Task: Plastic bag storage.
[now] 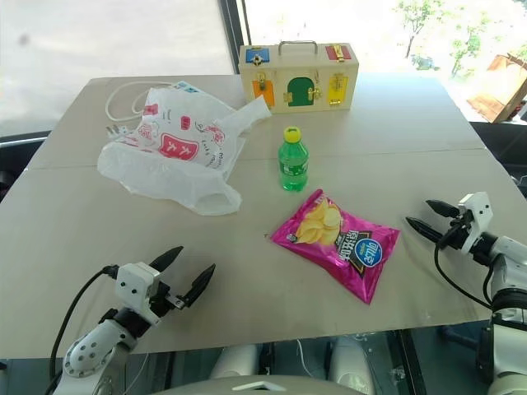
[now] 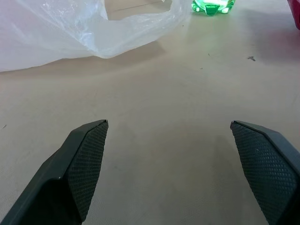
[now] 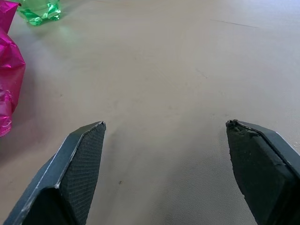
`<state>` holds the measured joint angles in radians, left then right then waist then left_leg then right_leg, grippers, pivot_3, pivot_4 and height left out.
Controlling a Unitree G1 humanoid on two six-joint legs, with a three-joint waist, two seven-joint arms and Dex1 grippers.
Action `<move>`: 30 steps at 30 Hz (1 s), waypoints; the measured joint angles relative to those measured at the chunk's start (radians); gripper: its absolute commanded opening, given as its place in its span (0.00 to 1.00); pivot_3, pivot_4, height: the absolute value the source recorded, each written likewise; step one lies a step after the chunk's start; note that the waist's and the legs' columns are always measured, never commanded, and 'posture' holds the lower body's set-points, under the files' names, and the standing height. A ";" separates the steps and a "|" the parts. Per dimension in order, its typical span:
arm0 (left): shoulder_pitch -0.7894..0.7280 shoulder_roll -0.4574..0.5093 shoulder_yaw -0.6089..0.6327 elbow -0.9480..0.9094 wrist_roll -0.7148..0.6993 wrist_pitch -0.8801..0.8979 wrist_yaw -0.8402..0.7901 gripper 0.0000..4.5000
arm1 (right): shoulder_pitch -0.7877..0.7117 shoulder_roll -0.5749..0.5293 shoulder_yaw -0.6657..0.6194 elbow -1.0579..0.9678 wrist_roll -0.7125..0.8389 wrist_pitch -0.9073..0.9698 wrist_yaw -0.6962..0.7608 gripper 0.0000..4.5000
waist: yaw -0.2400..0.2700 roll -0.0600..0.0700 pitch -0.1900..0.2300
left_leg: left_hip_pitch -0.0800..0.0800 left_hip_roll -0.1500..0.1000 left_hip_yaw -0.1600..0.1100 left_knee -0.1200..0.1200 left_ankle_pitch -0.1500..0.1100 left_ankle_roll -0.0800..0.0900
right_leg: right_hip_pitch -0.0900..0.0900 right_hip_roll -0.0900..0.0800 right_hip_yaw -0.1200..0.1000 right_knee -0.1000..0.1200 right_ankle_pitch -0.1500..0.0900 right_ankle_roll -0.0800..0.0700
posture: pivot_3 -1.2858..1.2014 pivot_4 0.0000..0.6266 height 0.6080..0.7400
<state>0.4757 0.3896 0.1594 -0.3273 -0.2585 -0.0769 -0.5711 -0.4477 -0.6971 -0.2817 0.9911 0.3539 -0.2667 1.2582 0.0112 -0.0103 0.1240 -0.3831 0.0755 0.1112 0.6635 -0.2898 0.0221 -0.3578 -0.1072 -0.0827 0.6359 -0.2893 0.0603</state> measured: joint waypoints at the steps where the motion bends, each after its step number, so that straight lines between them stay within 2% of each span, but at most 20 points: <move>1: 0.000 0.000 0.000 0.000 0.000 0.000 0.000 0.98 | 0.000 0.000 0.000 0.000 0.000 0.000 0.000 0.92 | 0.000 0.000 0.000 | 0.000 0.000 0.000 0.000 0.000 0.000 | 0.000 0.000 0.000 0.000 0.000 0.000 | 0.52 0.24 1.00; 30: -0.017 0.000 0.000 0.014 -0.020 -0.019 -0.023 0.98 | 0.019 0.000 0.001 -0.038 -0.015 0.009 0.002 0.92 | 0.000 0.000 0.000 | 0.000 0.000 0.000 0.000 0.000 0.000 | 0.000 0.000 0.000 0.000 0.000 0.000 | 0.52 0.24 1.00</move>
<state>0.4583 0.3895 0.1593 -0.3133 -0.2781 -0.0957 -0.5940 -0.4287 -0.6968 -0.2806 0.9529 0.3387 -0.2582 1.2598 0.0112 -0.0103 0.1240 -0.3831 0.0755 0.1114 0.6637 -0.2898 0.0220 -0.3577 -0.1069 -0.0826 0.6360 -0.2893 0.0605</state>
